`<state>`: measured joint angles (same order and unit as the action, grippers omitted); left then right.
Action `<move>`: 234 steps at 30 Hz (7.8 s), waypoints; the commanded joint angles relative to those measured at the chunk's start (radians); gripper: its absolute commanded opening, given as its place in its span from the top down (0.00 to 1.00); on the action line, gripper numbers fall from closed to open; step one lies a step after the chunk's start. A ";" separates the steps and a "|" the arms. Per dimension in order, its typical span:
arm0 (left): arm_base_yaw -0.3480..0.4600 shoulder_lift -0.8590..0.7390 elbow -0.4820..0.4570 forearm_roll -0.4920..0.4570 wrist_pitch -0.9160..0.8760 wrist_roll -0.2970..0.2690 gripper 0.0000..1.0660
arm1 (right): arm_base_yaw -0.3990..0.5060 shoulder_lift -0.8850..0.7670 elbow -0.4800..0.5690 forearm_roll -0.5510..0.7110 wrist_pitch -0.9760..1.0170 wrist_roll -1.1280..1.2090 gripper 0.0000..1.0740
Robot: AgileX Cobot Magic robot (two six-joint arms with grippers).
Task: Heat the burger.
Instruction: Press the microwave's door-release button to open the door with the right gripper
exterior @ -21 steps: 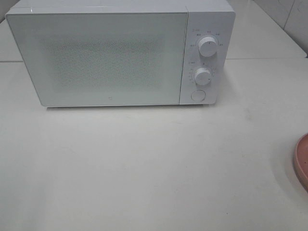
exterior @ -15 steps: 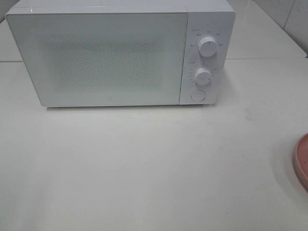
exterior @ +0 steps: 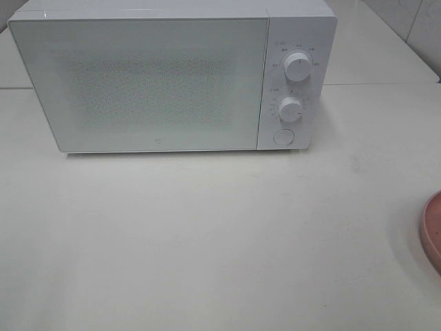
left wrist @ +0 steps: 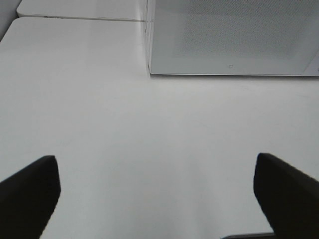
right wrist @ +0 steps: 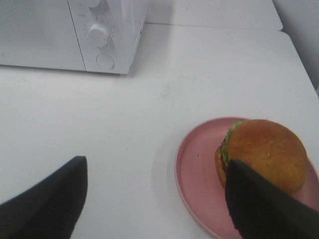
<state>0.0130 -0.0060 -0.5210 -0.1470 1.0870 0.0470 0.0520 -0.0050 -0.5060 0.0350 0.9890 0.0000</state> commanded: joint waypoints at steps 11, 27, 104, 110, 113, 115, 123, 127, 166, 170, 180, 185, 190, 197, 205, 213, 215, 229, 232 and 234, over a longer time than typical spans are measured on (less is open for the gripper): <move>-0.005 -0.022 0.003 -0.006 -0.015 0.000 0.08 | 0.000 0.145 -0.026 0.006 -0.232 -0.005 0.31; -0.005 -0.022 0.003 -0.006 -0.015 0.000 0.08 | 0.000 0.301 -0.026 0.005 -0.404 -0.005 0.31; -0.005 -0.022 0.003 -0.006 -0.015 0.000 0.08 | 0.309 1.497 0.234 0.370 -2.112 -0.247 0.31; -0.005 -0.022 0.003 -0.006 -0.015 0.000 0.08 | 0.434 1.545 0.233 0.498 -2.175 -0.247 0.31; -0.005 -0.022 0.003 -0.006 -0.015 0.000 0.08 | 0.507 1.572 0.233 0.581 -2.206 -0.250 0.31; -0.005 -0.022 0.003 -0.006 -0.015 0.000 0.08 | 0.553 1.589 0.233 0.634 -2.220 -0.250 0.31; -0.005 -0.022 0.003 -0.006 -0.015 0.000 0.08 | 0.689 1.660 0.206 0.778 -2.246 -0.321 0.31; -0.005 -0.022 0.003 -0.006 -0.015 0.000 0.08 | 0.741 1.697 0.155 0.849 -2.246 -0.353 0.31; -0.005 -0.022 0.003 -0.006 -0.015 0.000 0.08 | 0.751 1.720 0.128 0.846 -2.090 0.954 0.99; -0.005 -0.022 0.003 -0.006 -0.015 0.000 0.08 | 0.751 1.720 0.128 0.847 -2.047 1.114 1.00; -0.005 -0.022 0.003 -0.006 -0.015 0.000 0.08 | 0.741 1.720 0.121 0.852 -1.991 1.242 1.00; -0.005 -0.022 0.003 -0.006 -0.015 0.000 0.08 | 0.712 1.759 0.086 0.843 -1.980 1.221 1.00; -0.005 -0.022 0.003 -0.006 -0.015 0.000 0.08 | 0.688 1.792 0.046 0.824 -1.980 1.221 1.00; -0.005 -0.022 0.003 -0.006 -0.015 0.000 0.08 | 0.631 1.847 -0.026 0.741 -1.958 1.219 1.00; -0.005 -0.022 0.003 -0.006 -0.015 0.000 0.08 | 0.577 1.917 -0.097 0.649 -1.923 1.279 1.00; -0.005 -0.022 0.003 -0.006 -0.015 0.000 0.08 | 0.577 1.985 -0.162 0.649 -1.907 1.292 1.00; -0.005 -0.022 0.003 -0.006 -0.015 0.000 0.08 | 0.577 2.002 -0.176 0.649 -1.906 1.295 1.00; -0.005 -0.017 0.003 -0.006 -0.015 0.000 0.08 | 0.531 2.073 -0.274 0.633 -1.874 1.293 1.00; -0.005 -0.017 0.003 -0.006 -0.015 0.000 0.08 | 0.529 2.084 -0.286 0.647 -1.871 1.291 1.00; -0.005 -0.017 0.003 -0.006 -0.015 0.000 0.08 | 0.520 2.089 -0.294 0.652 -1.876 1.291 1.00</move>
<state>0.0130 -0.0060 -0.5210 -0.1470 1.0850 0.0470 0.5800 2.0830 -0.7910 0.6890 -0.8880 1.2910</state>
